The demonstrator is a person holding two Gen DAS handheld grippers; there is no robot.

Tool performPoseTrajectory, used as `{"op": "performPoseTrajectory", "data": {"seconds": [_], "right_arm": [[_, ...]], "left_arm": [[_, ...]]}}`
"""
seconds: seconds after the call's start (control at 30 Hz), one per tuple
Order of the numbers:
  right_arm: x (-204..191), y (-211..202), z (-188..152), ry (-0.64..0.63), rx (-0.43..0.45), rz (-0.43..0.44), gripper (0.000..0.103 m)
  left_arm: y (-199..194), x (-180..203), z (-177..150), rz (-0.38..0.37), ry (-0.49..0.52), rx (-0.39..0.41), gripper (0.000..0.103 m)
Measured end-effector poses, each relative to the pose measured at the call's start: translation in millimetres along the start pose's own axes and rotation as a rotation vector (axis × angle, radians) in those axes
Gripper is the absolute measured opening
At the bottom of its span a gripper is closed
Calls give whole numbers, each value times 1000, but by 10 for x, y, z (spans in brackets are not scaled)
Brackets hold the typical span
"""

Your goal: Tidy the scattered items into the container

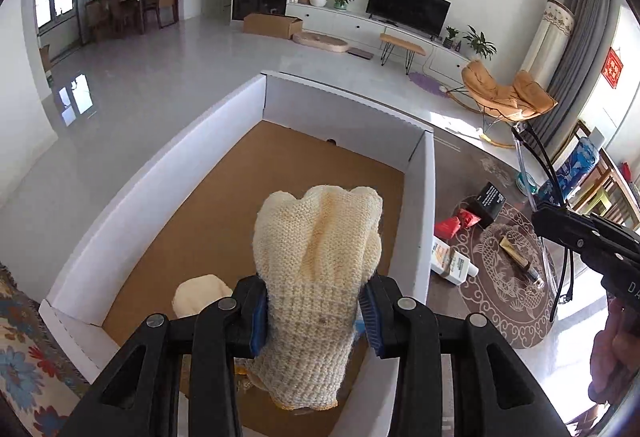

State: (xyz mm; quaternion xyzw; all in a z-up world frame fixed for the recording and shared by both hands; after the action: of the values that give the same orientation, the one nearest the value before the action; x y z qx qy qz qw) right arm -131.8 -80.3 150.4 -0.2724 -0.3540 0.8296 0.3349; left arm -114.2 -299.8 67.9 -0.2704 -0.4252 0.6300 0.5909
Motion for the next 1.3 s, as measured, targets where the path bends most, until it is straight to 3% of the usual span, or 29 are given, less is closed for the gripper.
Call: {"op": "performPoseTrajectory", "data": {"seconds": [0.13,0.23,0.57,0.7,0.77,0.8,0.83,0.87,1.0,1.1,1.3], "right_arm": [[-373,541,368,-48,-41,17,13],[-484,912,478,-89,-77,-27,13],[-324,1579,571,-47,-131,-56,13],[-309,1739,617,-11,-141,-51,14],[-303,1800,641,6,-149,-62,21],[-296,1830,650,17,-160,-68,43],[-291,1848,666,29,-167,-71,75],[-290,1826,665,35,-157,-67,84],[-242,1590,594,40,-92,-56,85],[-72,1334,472,70,-22,-61,86],[437,813,-187,78,52,-172,94]], "left_arm": [[253,-382,189,20,-75,-36,38],[478,-526,285,29,-94,-75,38],[912,-612,423,47,-77,-147,38],[1023,-582,428,119,-112,-190,55],[1032,-590,419,153,-134,-190,63],[1024,-590,409,158,-139,-184,67],[1007,-586,395,158,-139,-177,67],[991,-572,379,156,-135,-171,67],[864,-437,290,173,-106,-134,67],[647,-200,181,169,-69,-61,67],[237,536,-69,139,66,57,69]]}}
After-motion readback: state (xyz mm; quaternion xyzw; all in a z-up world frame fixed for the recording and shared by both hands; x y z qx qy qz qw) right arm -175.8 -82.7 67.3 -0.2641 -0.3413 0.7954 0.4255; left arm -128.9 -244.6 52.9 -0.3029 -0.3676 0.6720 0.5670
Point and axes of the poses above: each gripper's, at about its wrist camera, not at the fingertips, and y roughly the way its jaws point, x to its right, z to its top, the point moved 3 cm from there along y, roughly the way its jaws point, and after that the axes turned 8 degrees about -x, right-handed, at the moved point
